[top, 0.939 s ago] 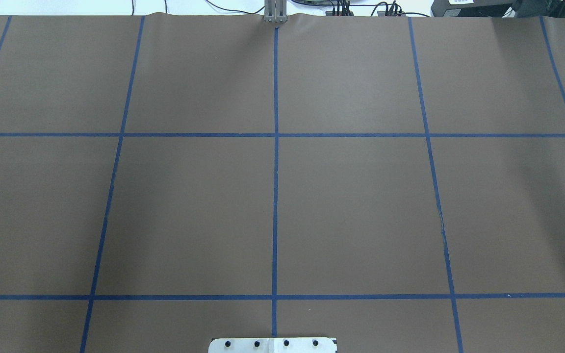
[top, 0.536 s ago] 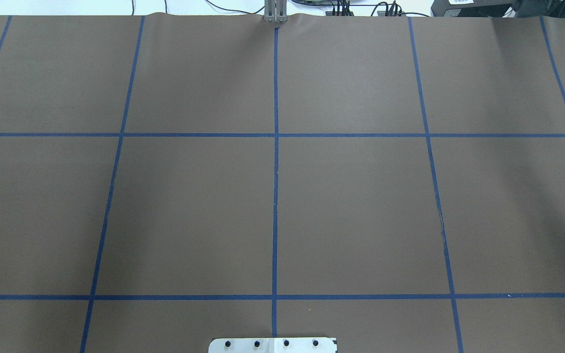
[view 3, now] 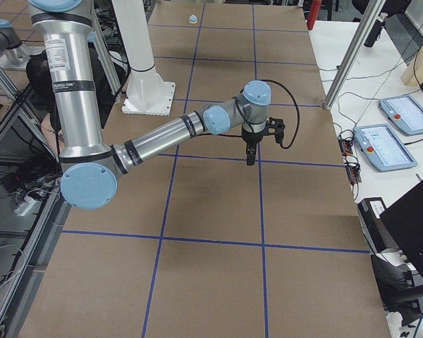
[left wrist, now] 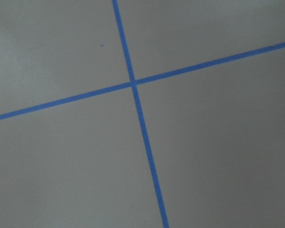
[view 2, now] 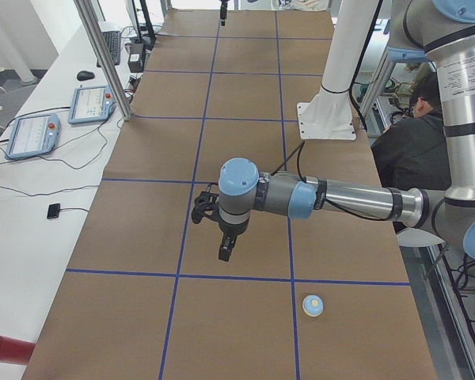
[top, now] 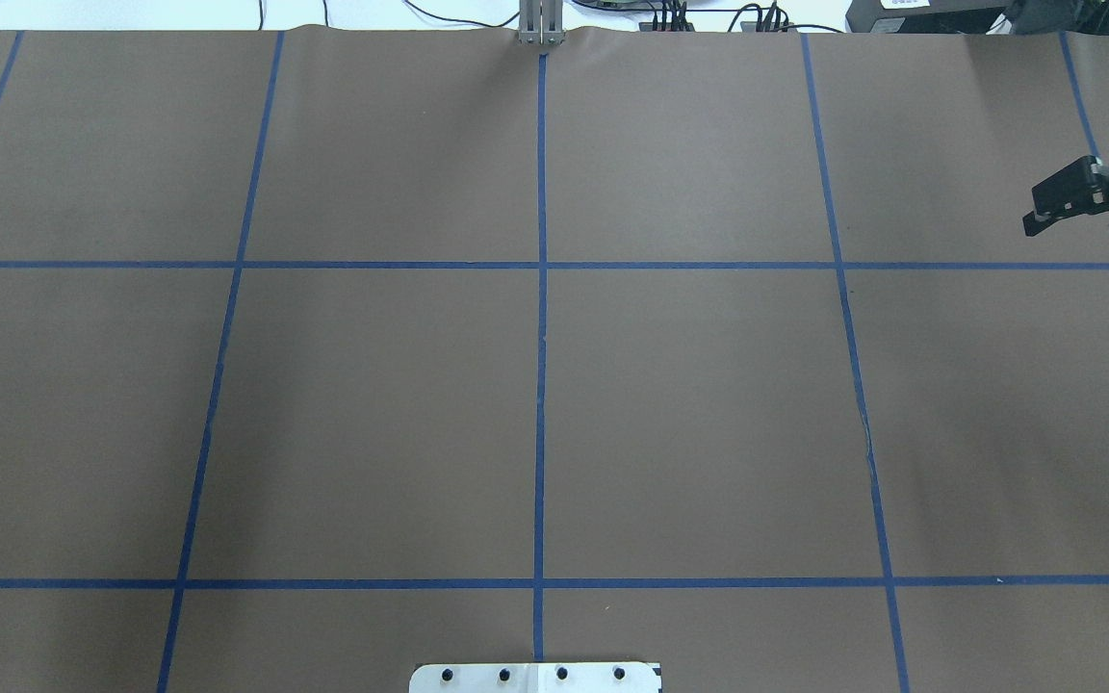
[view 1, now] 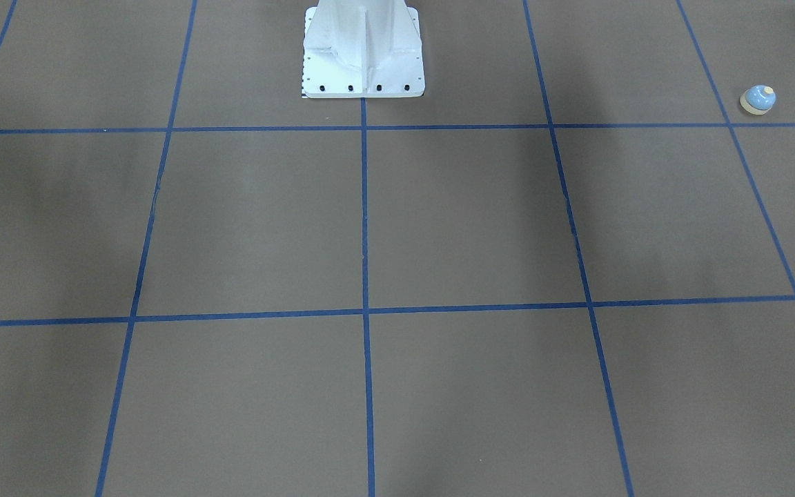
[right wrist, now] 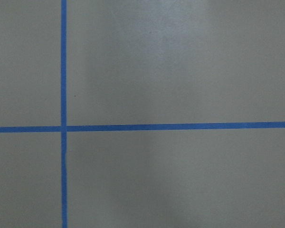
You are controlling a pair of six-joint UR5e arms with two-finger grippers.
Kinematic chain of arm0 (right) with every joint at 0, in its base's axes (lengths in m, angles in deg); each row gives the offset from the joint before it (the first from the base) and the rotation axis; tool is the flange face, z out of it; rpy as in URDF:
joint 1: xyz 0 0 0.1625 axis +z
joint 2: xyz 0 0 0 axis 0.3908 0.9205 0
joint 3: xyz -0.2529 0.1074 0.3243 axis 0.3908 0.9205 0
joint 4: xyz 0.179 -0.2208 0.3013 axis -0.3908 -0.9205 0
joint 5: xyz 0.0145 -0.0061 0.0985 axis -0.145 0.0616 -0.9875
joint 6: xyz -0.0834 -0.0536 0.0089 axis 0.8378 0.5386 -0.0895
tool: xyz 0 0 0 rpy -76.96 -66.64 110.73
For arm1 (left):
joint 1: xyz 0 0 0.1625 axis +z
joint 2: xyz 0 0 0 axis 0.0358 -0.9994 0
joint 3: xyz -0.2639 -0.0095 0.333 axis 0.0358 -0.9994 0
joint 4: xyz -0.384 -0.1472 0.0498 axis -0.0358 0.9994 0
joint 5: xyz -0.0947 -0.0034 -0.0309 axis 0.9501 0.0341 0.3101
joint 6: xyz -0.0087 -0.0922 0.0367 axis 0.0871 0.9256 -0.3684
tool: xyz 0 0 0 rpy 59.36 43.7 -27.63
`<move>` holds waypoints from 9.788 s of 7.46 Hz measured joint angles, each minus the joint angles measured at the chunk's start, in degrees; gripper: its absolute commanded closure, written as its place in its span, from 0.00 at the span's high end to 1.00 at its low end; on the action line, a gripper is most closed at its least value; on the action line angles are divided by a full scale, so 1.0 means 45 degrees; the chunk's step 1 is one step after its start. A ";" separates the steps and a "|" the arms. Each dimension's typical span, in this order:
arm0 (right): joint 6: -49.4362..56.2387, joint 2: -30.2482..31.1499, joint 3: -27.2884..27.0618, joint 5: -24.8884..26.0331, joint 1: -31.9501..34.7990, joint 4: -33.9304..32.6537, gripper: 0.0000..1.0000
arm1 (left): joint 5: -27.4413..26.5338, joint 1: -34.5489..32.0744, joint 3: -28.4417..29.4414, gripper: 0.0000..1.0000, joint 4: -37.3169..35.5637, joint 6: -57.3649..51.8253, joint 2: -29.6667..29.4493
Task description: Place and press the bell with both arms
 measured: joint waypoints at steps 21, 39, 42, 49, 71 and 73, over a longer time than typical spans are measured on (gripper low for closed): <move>-0.0428 -0.0102 -0.0149 0.0586 -0.0903 0.0055 1.00 | -0.0284 0.5753 0.4257 1.00 0.3811 0.1923 0.2677; -0.0434 -0.0197 -0.0158 0.0860 -0.0982 0.0068 1.00 | -0.0229 0.7358 0.4961 0.00 0.5193 0.2391 0.2910; -0.0418 -0.0150 -0.0175 0.0935 -0.0960 0.0068 1.00 | -0.0195 0.7201 0.3227 0.00 0.6357 0.2969 0.3926; -0.0278 0.0036 -0.0210 0.1254 -0.0867 0.0087 1.00 | -0.0238 0.5392 -0.0336 0.00 0.2647 0.6255 -0.0210; 0.1400 -0.1976 0.1309 0.0933 -0.0630 0.0325 1.00 | -0.2204 1.0899 1.1117 1.00 -0.0842 1.4791 -1.7510; 0.0772 -0.2199 0.1122 0.0891 -0.1044 0.0959 1.00 | -0.2228 1.0022 1.0117 1.00 -0.1642 1.3716 -1.7310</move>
